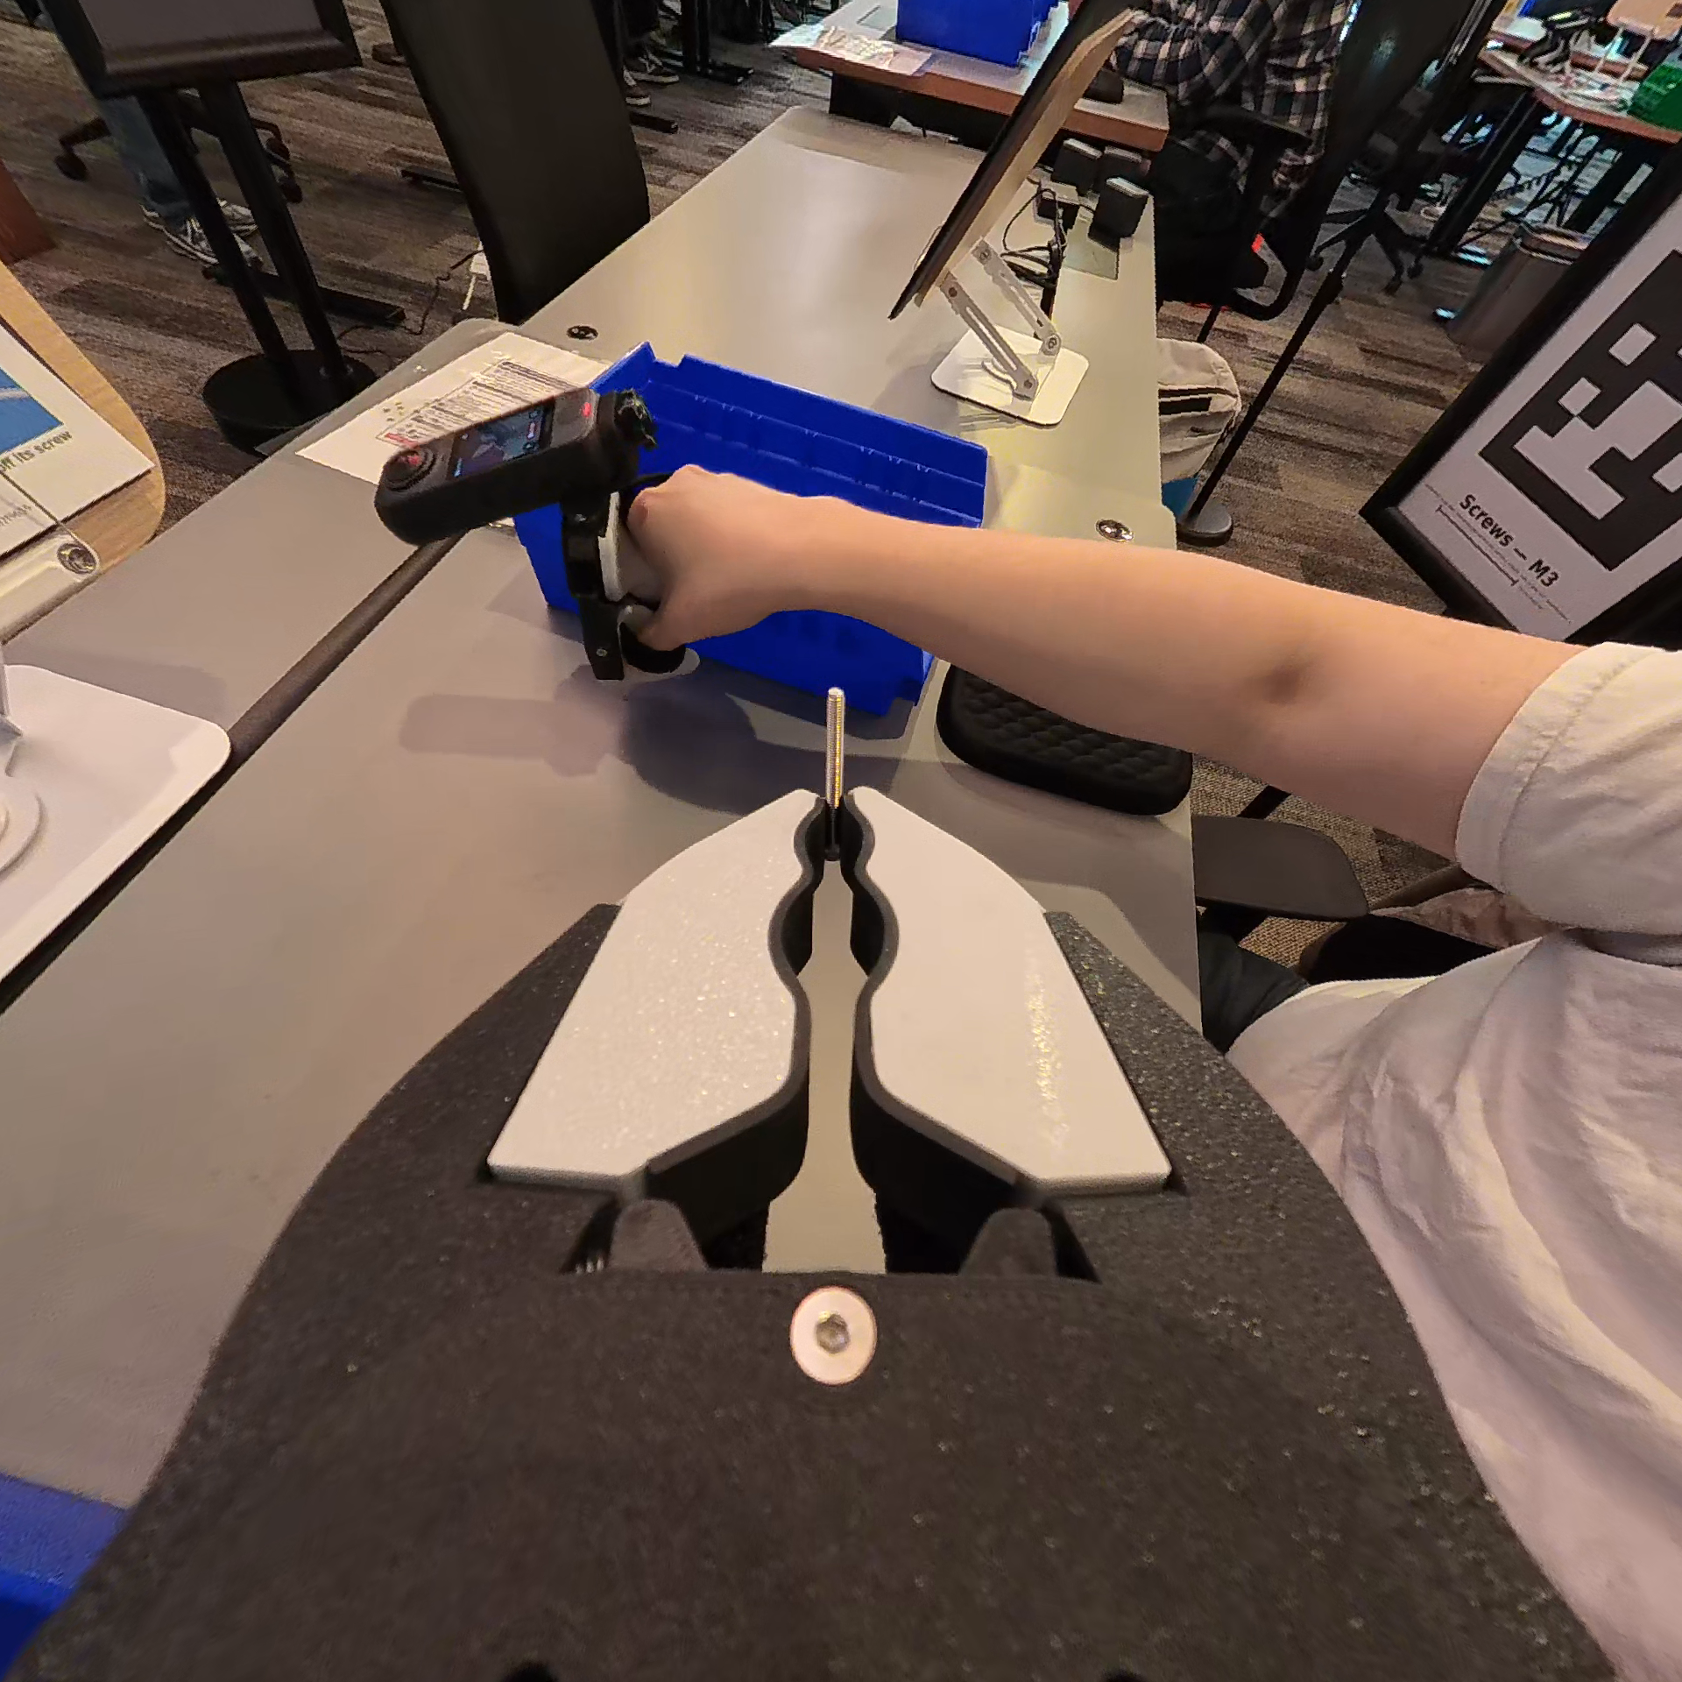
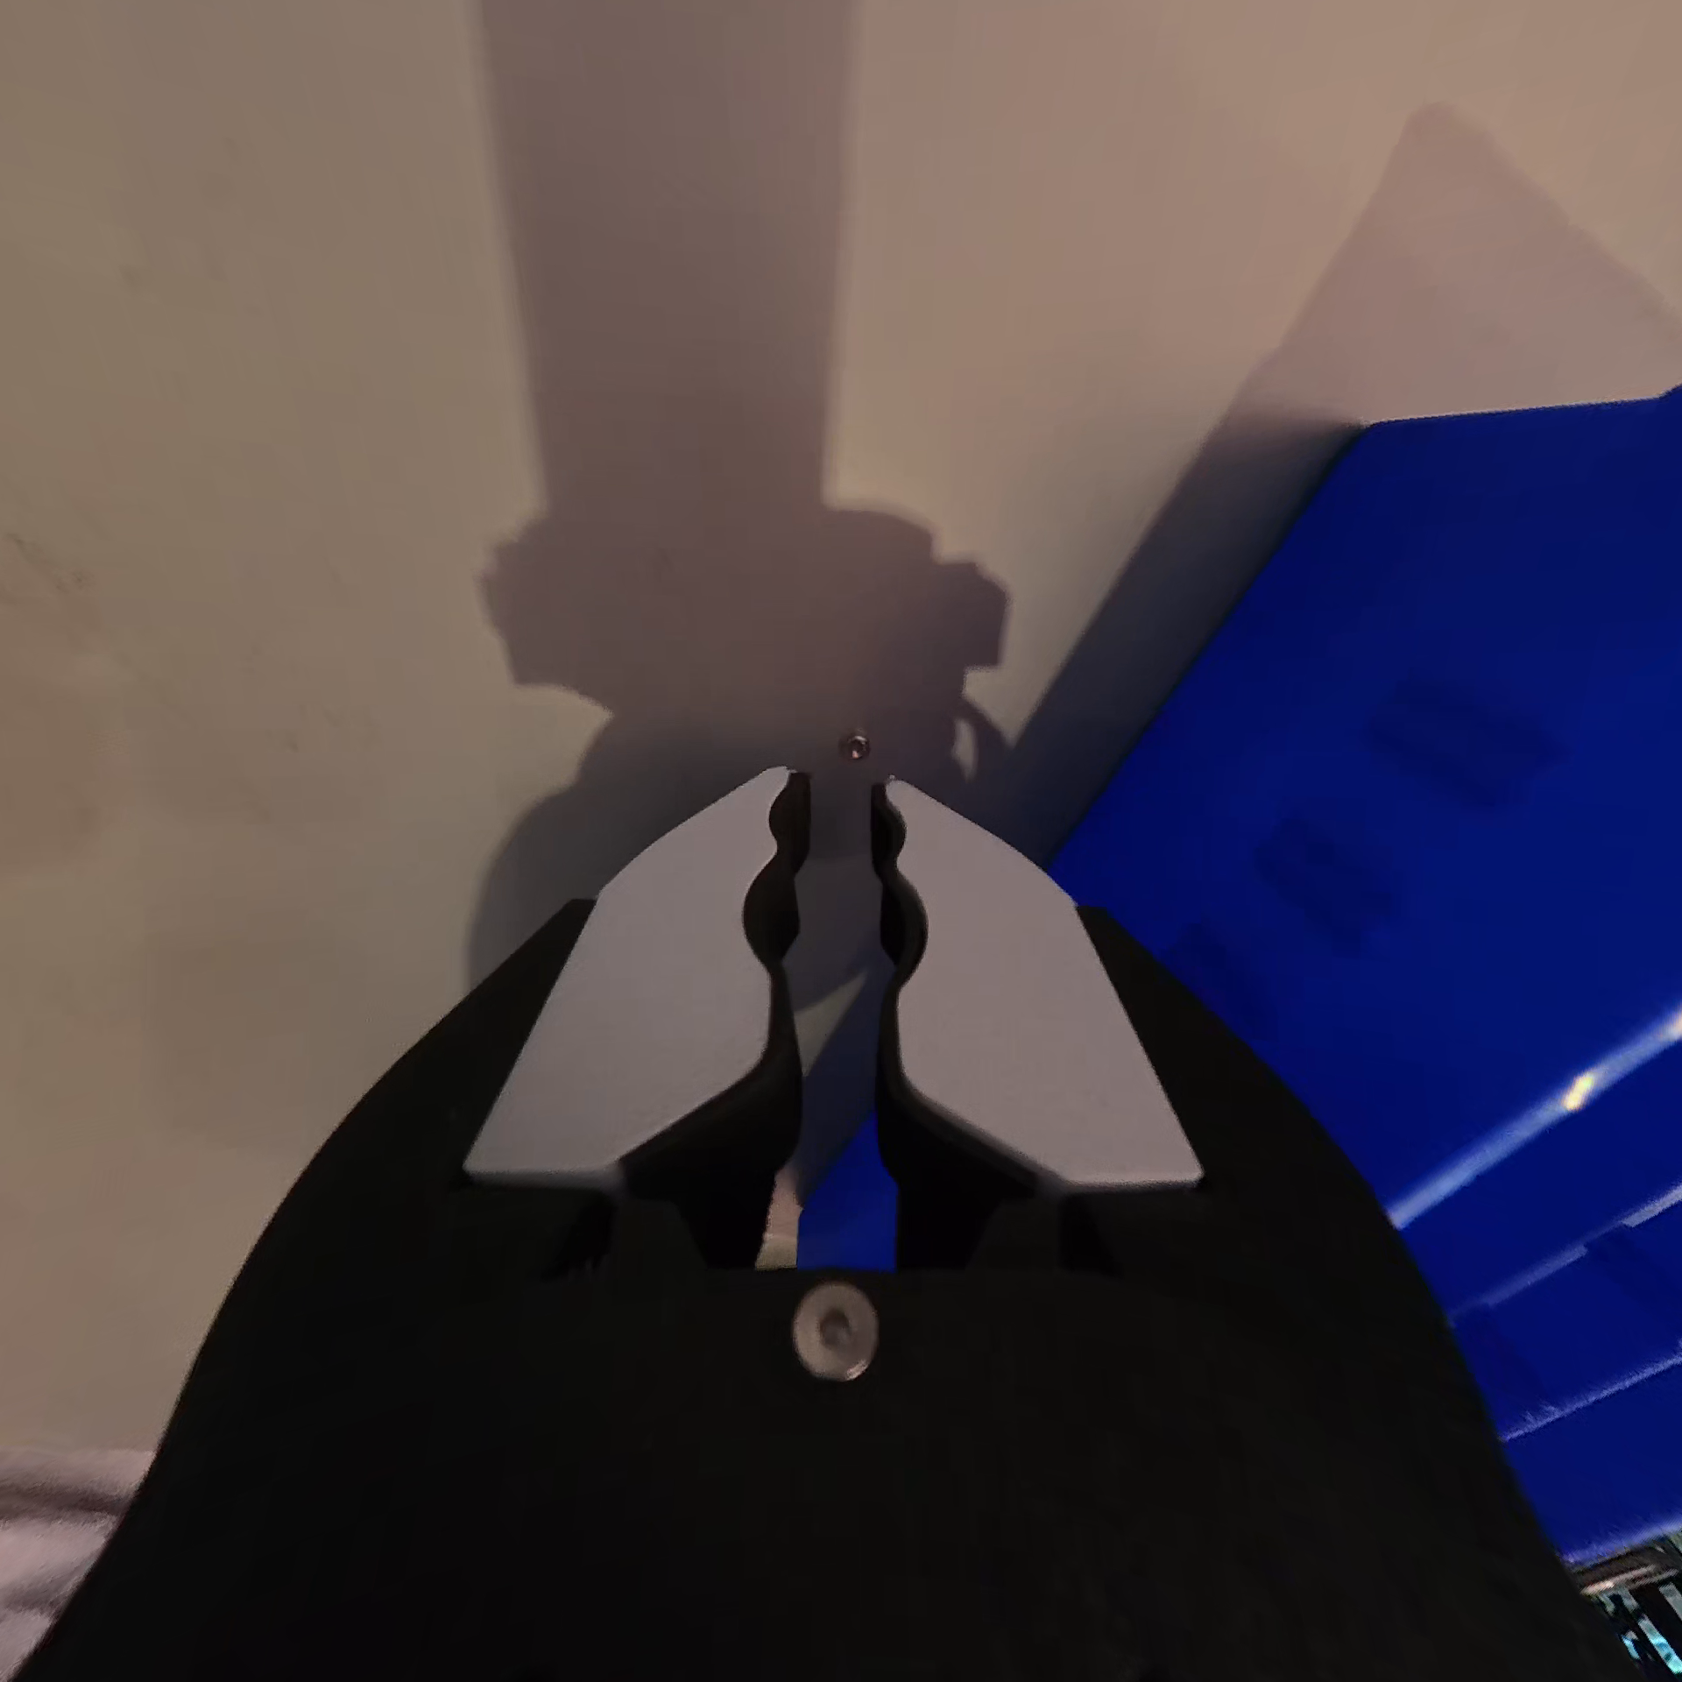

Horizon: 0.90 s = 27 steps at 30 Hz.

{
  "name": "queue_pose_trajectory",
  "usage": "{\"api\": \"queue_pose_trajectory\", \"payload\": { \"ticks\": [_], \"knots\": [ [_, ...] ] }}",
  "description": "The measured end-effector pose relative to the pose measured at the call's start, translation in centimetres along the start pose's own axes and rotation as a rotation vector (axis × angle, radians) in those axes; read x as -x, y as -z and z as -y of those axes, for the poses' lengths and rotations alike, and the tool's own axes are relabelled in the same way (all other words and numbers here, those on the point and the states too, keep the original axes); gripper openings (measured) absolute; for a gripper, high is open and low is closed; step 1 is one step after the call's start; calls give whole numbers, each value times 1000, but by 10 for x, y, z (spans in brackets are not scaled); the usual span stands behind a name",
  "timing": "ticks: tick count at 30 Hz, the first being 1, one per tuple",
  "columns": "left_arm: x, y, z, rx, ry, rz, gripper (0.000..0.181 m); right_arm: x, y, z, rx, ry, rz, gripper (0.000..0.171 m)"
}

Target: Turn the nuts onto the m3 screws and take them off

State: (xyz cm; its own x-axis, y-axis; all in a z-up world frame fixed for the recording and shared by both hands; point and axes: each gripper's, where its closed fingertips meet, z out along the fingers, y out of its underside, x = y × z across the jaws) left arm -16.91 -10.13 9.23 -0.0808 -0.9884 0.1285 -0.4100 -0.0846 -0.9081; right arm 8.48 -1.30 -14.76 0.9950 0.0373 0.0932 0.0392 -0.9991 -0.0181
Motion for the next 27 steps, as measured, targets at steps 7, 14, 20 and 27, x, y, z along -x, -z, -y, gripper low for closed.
{"api": "queue_pose_trajectory", "payload": {
  "ticks": [7, 14, 20, 27],
  "knots": [
    [-1, -2, -1, 11, -4, 1, 2, 0, -11, -3, 32, -13, 23, 14],
    [0, -4, -3, 21, -5, 2, 2, 1, -10, 3, 18, -3, 43, 15],
    [-1, -7, -5, 37, -10, 2, 2, -1, -12, 3, 28, 6, 21, 15],
    [-3, -9, -7, 47, -13, -1, 2, 1, -12, 4, 31, 24, 33, 10]
  ]
}}
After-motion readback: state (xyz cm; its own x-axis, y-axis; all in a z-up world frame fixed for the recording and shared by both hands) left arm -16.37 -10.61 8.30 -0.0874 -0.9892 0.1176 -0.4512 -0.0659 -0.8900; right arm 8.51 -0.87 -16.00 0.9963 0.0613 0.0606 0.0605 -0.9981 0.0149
